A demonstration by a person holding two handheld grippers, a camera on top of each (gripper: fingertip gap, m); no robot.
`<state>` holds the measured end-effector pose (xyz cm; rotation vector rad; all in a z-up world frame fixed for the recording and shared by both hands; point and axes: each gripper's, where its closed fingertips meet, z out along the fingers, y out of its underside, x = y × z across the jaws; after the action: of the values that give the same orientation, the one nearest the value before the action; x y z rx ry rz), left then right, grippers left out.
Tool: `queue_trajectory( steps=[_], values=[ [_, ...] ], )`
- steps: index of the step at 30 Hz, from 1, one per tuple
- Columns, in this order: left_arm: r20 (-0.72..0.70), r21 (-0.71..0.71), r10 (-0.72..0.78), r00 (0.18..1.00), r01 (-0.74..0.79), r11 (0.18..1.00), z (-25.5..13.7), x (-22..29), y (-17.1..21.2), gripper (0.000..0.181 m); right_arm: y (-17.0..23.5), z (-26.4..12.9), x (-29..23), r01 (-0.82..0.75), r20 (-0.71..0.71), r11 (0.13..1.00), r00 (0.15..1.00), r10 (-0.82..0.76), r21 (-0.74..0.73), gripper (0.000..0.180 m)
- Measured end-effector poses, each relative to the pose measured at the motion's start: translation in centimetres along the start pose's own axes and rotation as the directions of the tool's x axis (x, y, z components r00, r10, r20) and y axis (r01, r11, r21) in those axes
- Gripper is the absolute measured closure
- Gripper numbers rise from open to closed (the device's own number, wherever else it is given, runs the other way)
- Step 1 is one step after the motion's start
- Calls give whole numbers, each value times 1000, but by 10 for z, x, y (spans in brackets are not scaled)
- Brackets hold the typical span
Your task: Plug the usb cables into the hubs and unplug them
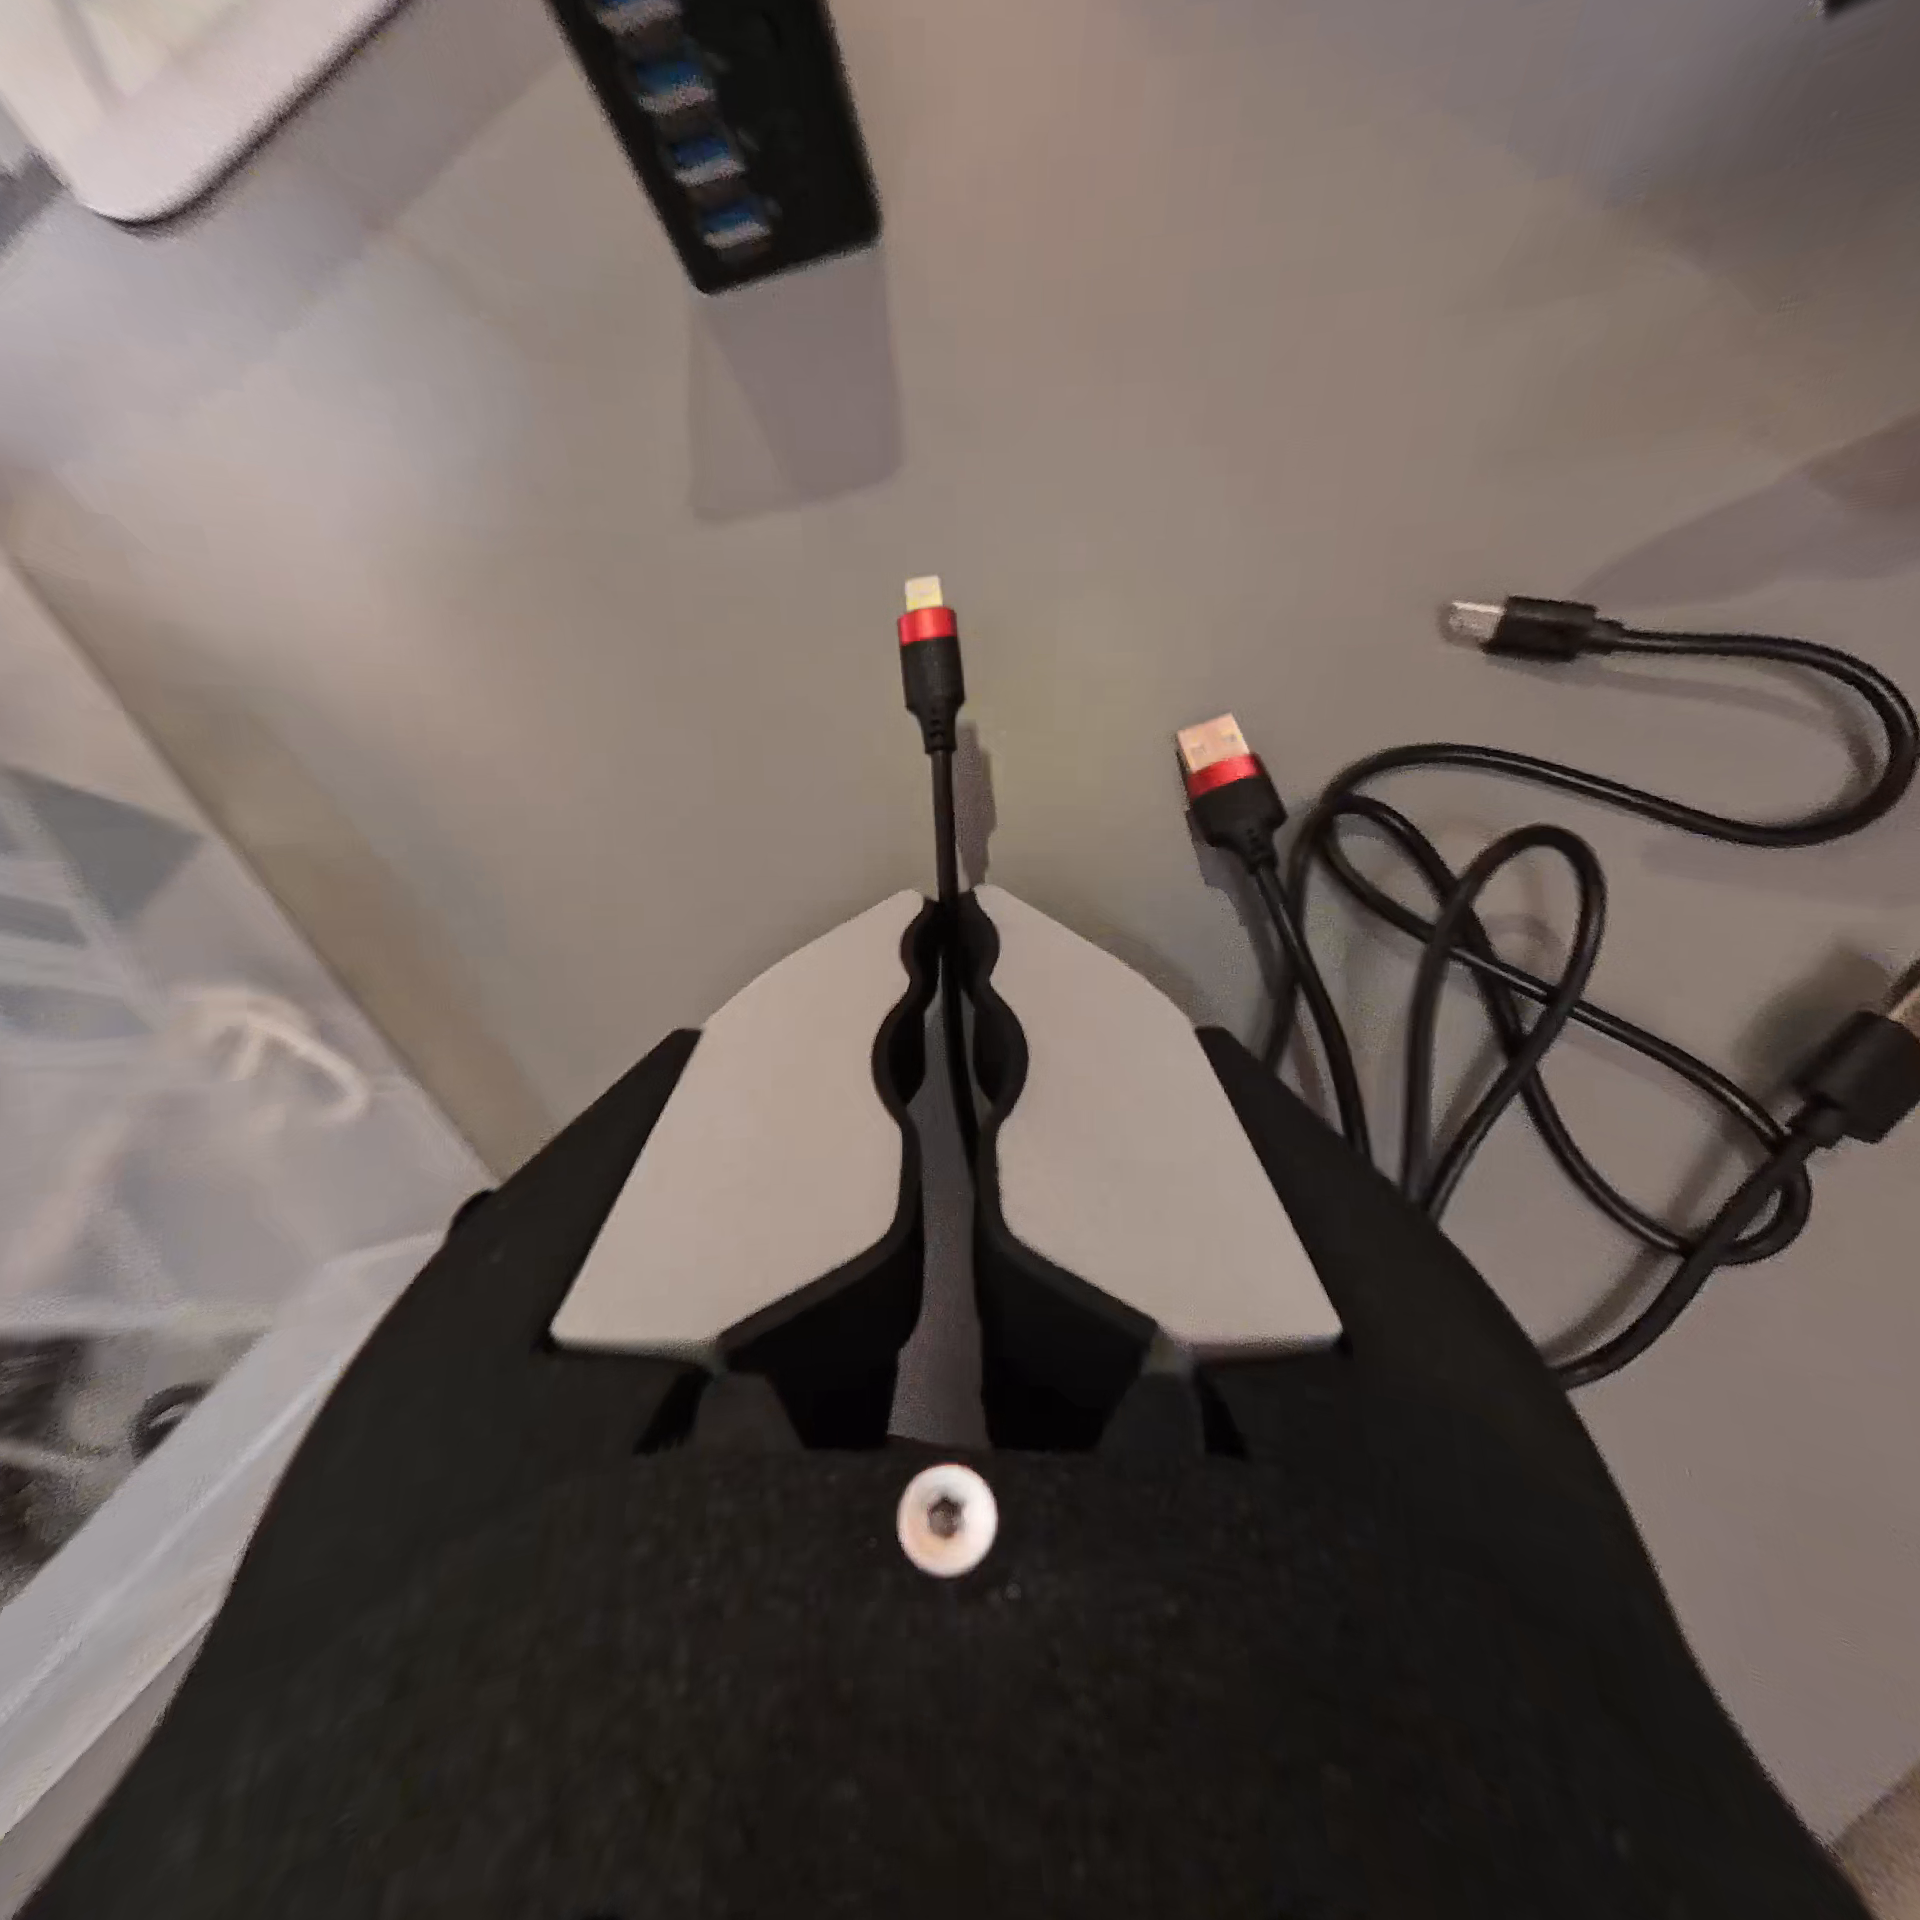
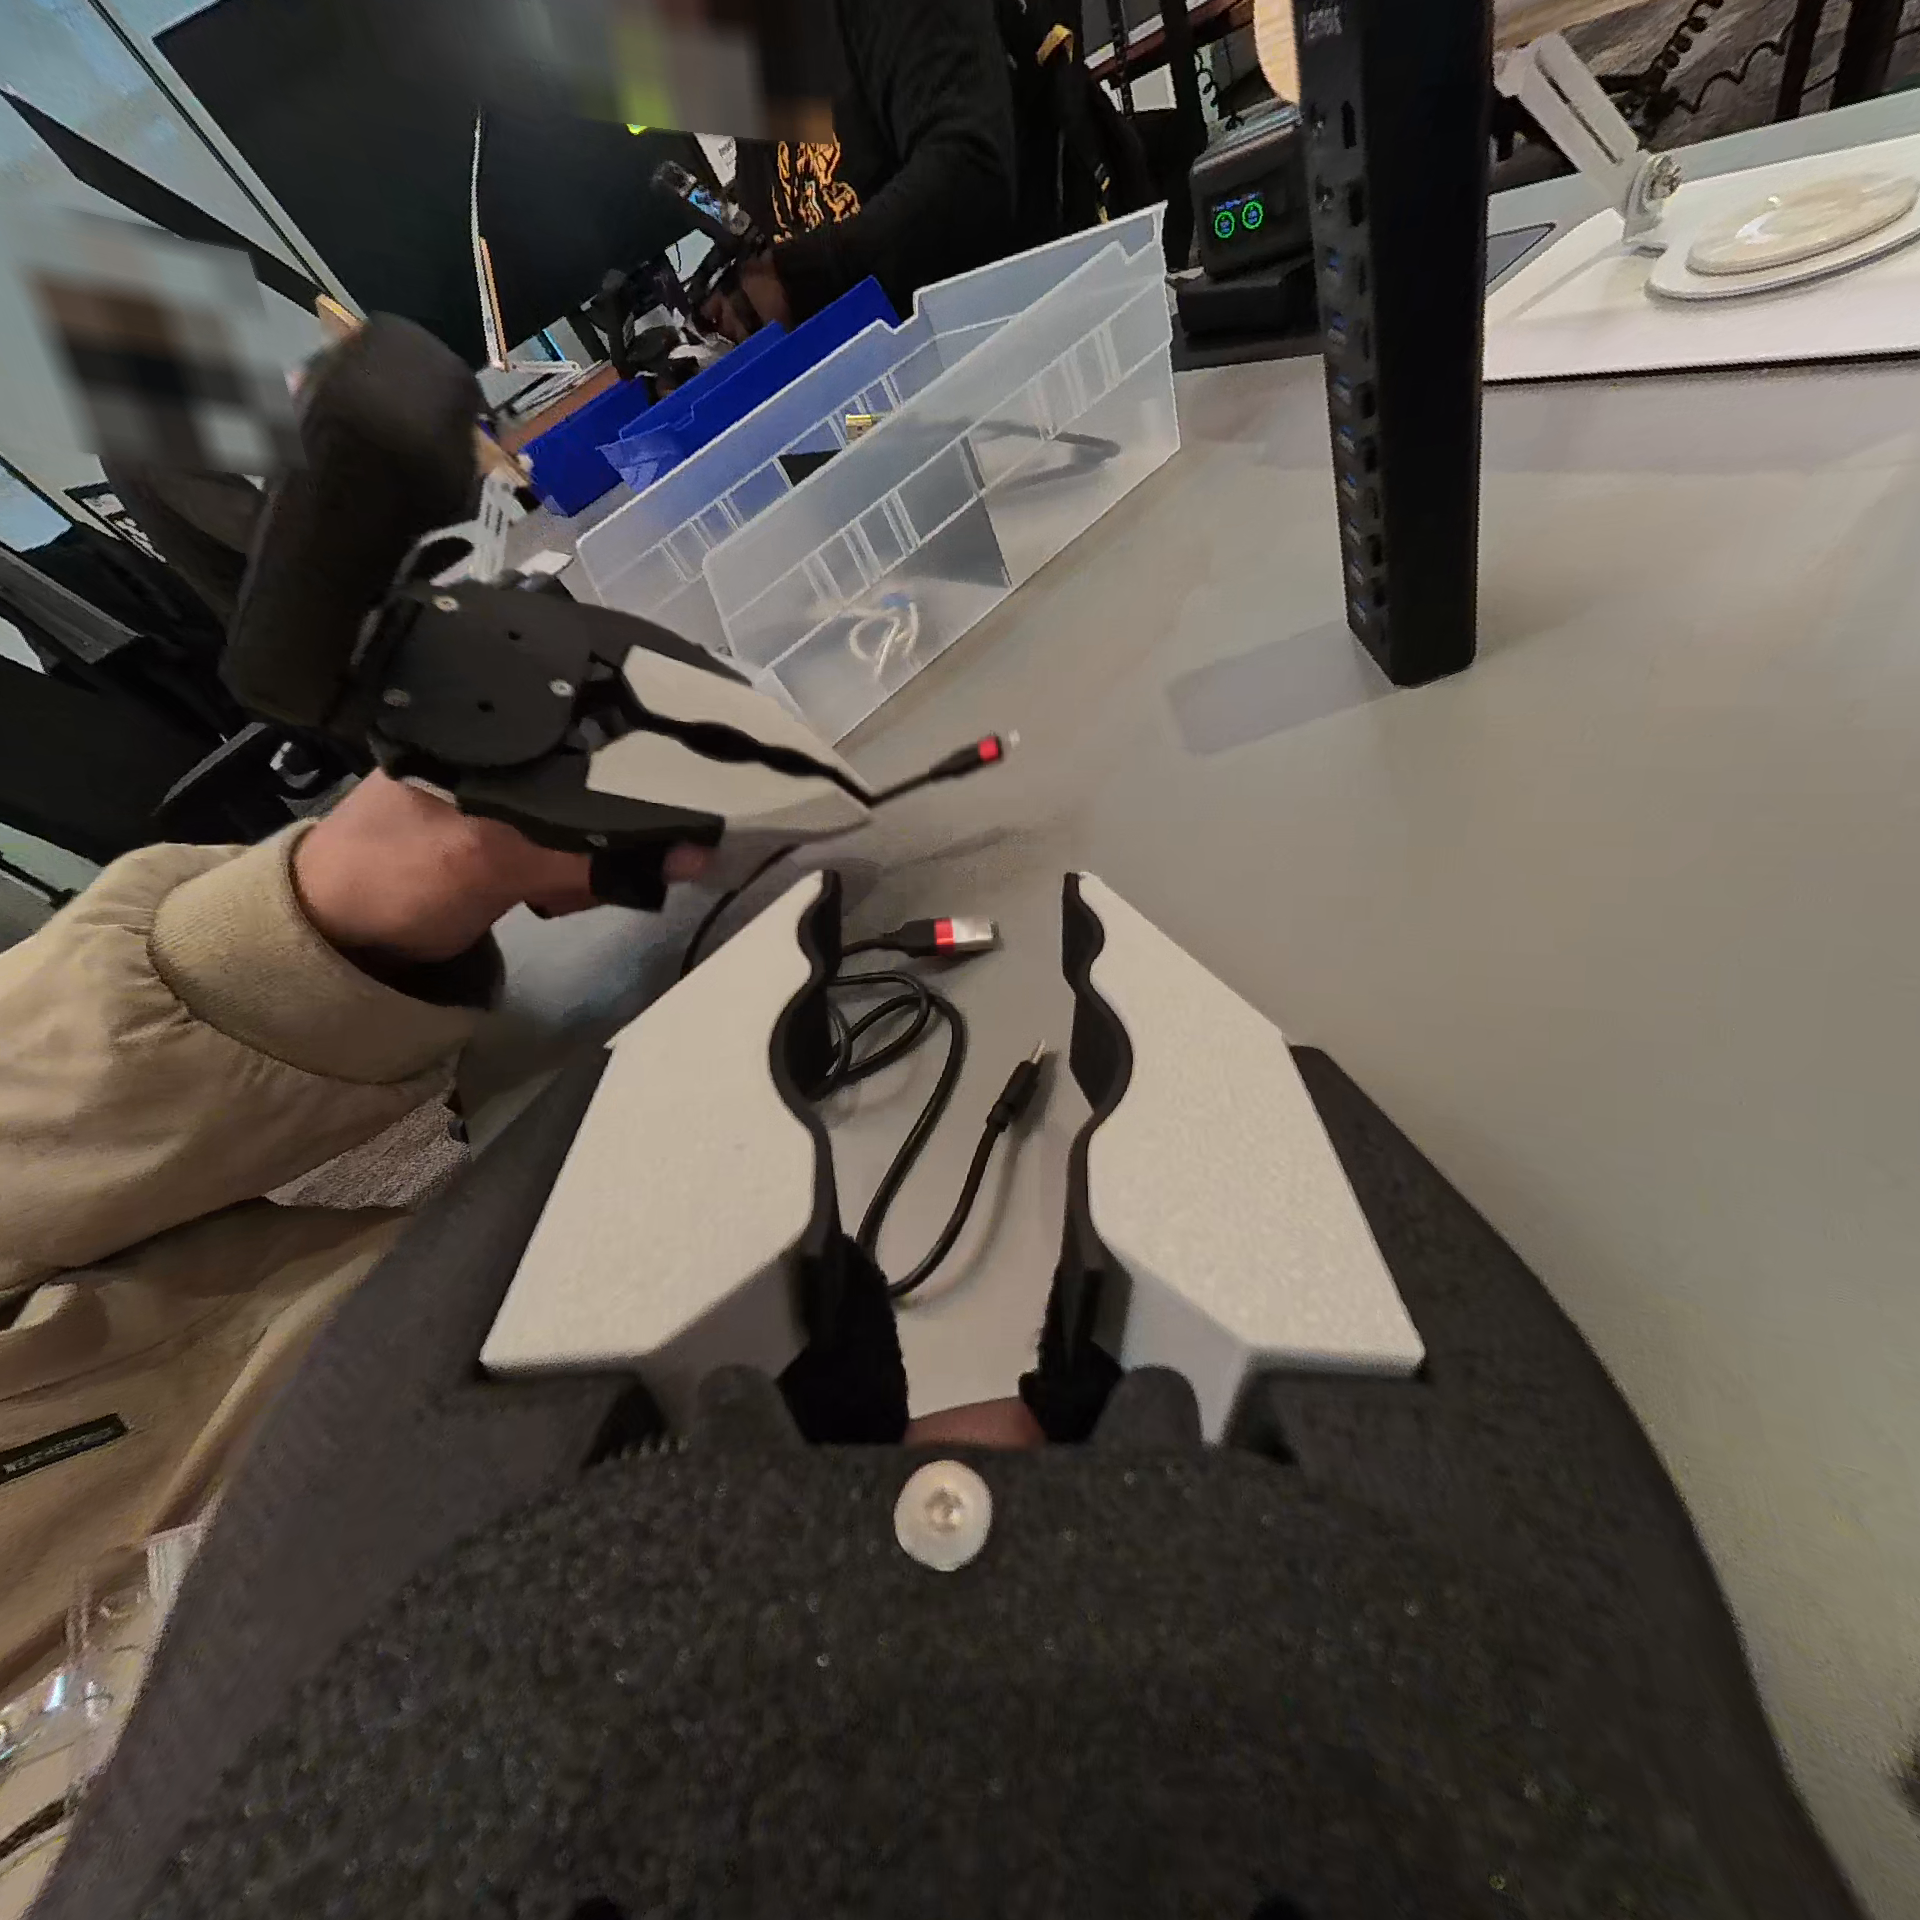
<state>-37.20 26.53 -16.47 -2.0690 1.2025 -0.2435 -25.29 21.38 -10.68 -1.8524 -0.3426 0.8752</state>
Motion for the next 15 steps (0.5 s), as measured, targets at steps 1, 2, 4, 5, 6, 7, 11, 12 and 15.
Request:
queue_trajectory(
  steps=[1,2,4,5,6,7,11,12,15],
  values=[
    [23,11,-2,1000,1,1000,-6,-7,-1,178,0,1,0,0,1,1000,1000,0,-1,138],
    [58,19,3,998,-4,1000,-13,-14,-1,178,0,2,1,0,1,1000,1000,0,-1,138],
    [141,12,34,989,-36,999,-25,-29,2,178,0,3,1,-2,4,1000,1000,2,-6,138],
    [158,5,48,986,-50,999,-28,-32,4,178,1,4,0,-4,6,1000,1000,4,-10,138],
    [148,6,59,987,-60,998,-29,-31,7,178,2,5,0,-5,10,1000,1000,6,-16,138],
    [123,9,58,991,-60,998,-26,-26,10,178,3,5,-1,-5,11,1000,1000,5,-21,138],
    [194,-28,-21,981,27,999,-25,-34,25,170,8,8,-2,13,7,999,1000,-13,-41,138],
    [278,-31,-65,958,77,997,-35,-45,28,167,9,9,-1,16,3,999,1000,-16,-46,138],
    [329,33,-236,915,238,971,-59,-45,32,168,11,9,1,16,-7,998,1000,-16,-55,138]
  ],
)
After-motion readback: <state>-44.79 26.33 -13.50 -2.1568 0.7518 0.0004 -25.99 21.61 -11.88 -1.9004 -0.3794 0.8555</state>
